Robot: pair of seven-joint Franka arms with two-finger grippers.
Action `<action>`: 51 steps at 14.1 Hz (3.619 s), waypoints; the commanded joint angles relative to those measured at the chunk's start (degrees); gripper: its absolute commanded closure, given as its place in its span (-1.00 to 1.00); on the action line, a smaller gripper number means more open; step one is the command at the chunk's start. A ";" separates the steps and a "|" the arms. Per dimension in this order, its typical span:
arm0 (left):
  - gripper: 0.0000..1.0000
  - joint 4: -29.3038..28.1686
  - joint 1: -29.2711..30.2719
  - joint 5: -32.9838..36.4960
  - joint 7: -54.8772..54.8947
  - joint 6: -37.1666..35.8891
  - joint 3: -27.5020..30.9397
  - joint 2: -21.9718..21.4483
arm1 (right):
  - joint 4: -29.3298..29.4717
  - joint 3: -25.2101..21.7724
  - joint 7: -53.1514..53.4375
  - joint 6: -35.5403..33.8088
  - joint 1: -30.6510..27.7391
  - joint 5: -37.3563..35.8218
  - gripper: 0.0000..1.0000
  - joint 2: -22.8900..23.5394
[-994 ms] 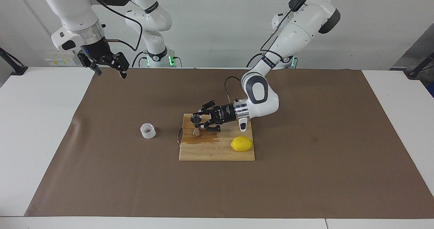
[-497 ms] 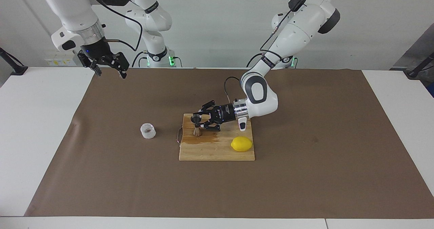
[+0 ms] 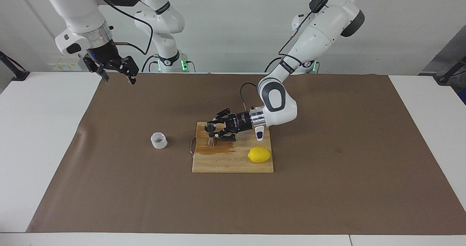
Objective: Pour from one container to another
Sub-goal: 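Lower the dark cup onto the board beside the brown stain, then open the left gripper and withdraw while the right gripper reaches forward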
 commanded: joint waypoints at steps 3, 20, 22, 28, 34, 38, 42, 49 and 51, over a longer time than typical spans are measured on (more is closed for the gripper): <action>0.02 -0.31 -0.74 -1.73 2.10 1.23 0.94 -0.13 | -0.03 0.32 -1.04 -0.58 -0.68 0.25 -1.00 -0.33; -1.00 0.39 -0.04 -1.21 1.22 -0.44 0.86 -0.83 | -0.55 0.23 -2.53 -0.75 -0.60 0.25 -1.00 -1.90; -1.00 0.75 0.57 -1.29 0.17 -1.22 0.77 -1.96 | -0.82 0.32 -5.60 -1.80 -0.60 0.25 -1.00 -2.26; -1.00 2.67 2.86 0.80 -5.97 -5.09 0.68 -4.87 | -1.52 -0.21 -28.15 -2.33 -2.44 4.38 -1.00 -2.44; -1.00 5.23 5.67 15.81 -11.79 -5.28 0.94 -7.68 | -7.48 -0.47 -64.43 4.06 -6.30 9.39 -1.00 -3.40; -1.00 4.71 9.27 29.00 -11.70 -5.54 0.94 -11.37 | -10.22 -0.56 -85.01 6.80 -10.07 15.68 -1.00 -0.52; -1.00 4.52 11.21 43.65 -11.70 -5.72 1.29 -14.54 | -10.22 -0.56 -105.15 8.30 -14.12 24.04 -1.00 8.87; -1.00 4.79 12.27 70.65 -11.09 -5.89 1.56 -16.91 | -14.44 -0.21 -119.34 18.14 -12.38 35.65 -1.00 17.33; -1.00 4.79 12.09 78.13 -11.09 -6.67 1.38 -17.88 | -14.35 -0.21 -123.28 17.53 -12.55 41.97 -1.00 22.15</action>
